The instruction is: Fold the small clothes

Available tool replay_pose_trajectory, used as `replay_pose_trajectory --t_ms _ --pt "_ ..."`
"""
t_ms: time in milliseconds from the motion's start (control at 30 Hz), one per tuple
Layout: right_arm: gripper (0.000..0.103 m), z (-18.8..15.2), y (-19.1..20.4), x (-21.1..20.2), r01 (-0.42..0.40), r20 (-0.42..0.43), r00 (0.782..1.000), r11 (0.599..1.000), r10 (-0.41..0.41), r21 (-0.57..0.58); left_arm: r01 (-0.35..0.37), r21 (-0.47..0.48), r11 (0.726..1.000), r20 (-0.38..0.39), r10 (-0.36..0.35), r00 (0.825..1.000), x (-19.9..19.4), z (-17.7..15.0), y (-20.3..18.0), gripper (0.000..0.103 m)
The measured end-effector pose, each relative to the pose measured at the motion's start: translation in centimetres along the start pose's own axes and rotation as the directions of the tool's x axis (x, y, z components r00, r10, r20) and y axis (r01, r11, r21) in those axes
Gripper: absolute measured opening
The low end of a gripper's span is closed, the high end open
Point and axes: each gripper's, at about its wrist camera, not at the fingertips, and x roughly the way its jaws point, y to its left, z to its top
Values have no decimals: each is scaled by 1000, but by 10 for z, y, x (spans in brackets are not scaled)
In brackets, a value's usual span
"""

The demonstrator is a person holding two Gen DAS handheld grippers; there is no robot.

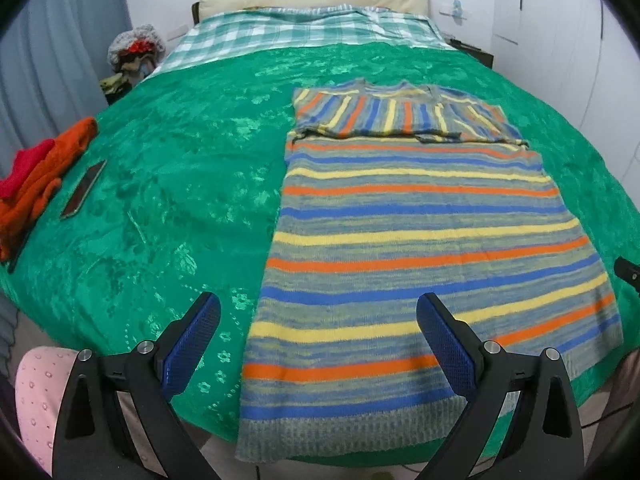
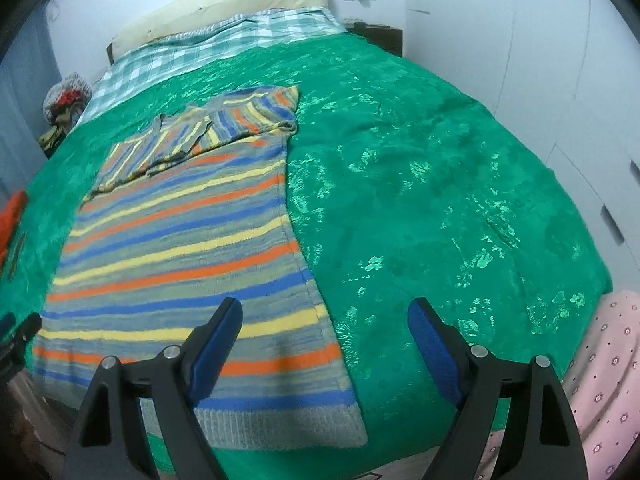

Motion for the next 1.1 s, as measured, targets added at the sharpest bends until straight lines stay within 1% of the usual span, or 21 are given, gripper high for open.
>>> replay_pose_trajectory --t_ms 200,367,500,833,1100 --pt "84 -4 10 1 -10 -4 1000 999 9 -47 1 16 1000 -1 -1 1000 2 0 -4 99" --pt "84 -9 13 3 -38 -25 999 998 37 -54 13 3 1000 -16 -13 1000 4 -1 -5 99" --pt "84 -10 16 1 -45 -16 999 997 44 -68 5 15 1000 -16 -5 1000 5 -3 -8 99" --pt "84 -11 14 1 -51 -16 999 997 51 -57 -2 51 999 -12 3 1000 3 -5 -15 99" --pt "84 -10 14 0 -50 -13 999 998 49 -48 -2 51 999 -17 3 1000 5 -6 -13 99"
